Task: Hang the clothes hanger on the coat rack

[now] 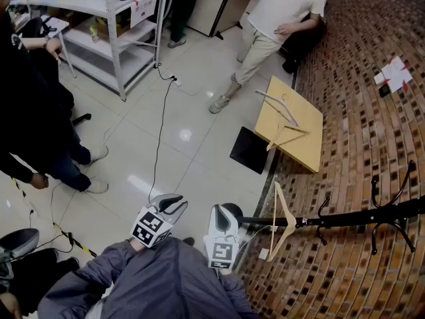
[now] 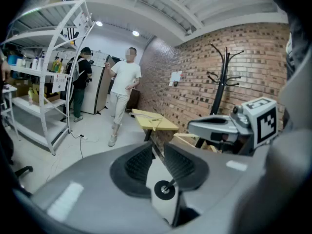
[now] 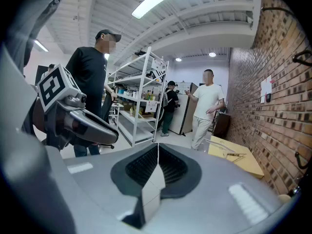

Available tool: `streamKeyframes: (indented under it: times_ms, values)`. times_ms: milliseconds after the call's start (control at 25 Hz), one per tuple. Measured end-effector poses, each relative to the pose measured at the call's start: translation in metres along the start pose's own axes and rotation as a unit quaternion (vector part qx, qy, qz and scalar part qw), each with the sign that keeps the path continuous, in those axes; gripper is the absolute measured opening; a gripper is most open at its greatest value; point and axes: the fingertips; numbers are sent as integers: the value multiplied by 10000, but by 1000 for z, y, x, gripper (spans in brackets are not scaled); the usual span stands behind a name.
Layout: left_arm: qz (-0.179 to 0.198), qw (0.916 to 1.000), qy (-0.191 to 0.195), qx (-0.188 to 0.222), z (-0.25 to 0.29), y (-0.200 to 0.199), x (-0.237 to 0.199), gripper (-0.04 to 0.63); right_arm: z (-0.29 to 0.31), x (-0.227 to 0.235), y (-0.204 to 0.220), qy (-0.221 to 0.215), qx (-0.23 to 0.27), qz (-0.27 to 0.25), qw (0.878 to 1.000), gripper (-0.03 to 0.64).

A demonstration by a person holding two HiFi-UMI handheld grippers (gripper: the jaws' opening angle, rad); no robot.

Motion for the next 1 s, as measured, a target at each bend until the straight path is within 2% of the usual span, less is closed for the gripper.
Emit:
streamKeyframes:
  times_ms: [280, 1000]
  values:
    - [2, 9999, -28, 104, 2, -8, -13, 77, 12, -5, -5, -37, -20, -70, 10000, 11]
    - [-14, 10000, 28, -27, 23, -14, -33, 77, 43, 11, -9, -13, -55, -102, 9999, 17]
Point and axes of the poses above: the fingertips, and each gripper's own axes: z forward along the fingers, x to its right, y out of its underside
